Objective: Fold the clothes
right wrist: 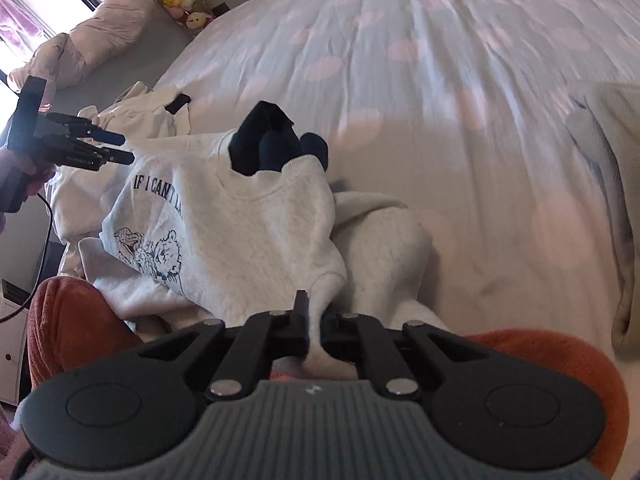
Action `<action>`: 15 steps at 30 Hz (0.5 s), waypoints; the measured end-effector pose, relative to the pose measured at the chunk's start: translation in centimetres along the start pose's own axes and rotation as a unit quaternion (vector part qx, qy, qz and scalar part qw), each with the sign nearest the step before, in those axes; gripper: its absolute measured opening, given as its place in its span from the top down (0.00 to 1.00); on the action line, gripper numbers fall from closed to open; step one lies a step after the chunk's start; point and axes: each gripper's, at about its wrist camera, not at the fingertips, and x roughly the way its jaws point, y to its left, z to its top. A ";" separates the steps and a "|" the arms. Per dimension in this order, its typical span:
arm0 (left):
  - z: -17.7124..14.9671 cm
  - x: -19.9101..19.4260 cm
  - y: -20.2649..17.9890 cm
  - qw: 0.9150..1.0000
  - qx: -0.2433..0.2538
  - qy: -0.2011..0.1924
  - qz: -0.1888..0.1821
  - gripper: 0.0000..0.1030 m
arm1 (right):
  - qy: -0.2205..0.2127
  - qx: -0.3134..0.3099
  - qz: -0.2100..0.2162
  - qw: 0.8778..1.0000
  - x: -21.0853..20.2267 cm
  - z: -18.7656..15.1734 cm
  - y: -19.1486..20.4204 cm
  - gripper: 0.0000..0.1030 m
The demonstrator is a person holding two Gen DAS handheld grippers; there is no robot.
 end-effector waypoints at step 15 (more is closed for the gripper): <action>3.1 11.2 2.3 0.990 0.041 0.120 -0.055 0.46 | 0.043 -0.010 -0.036 0.998 3.8 1.5 -0.7 0.95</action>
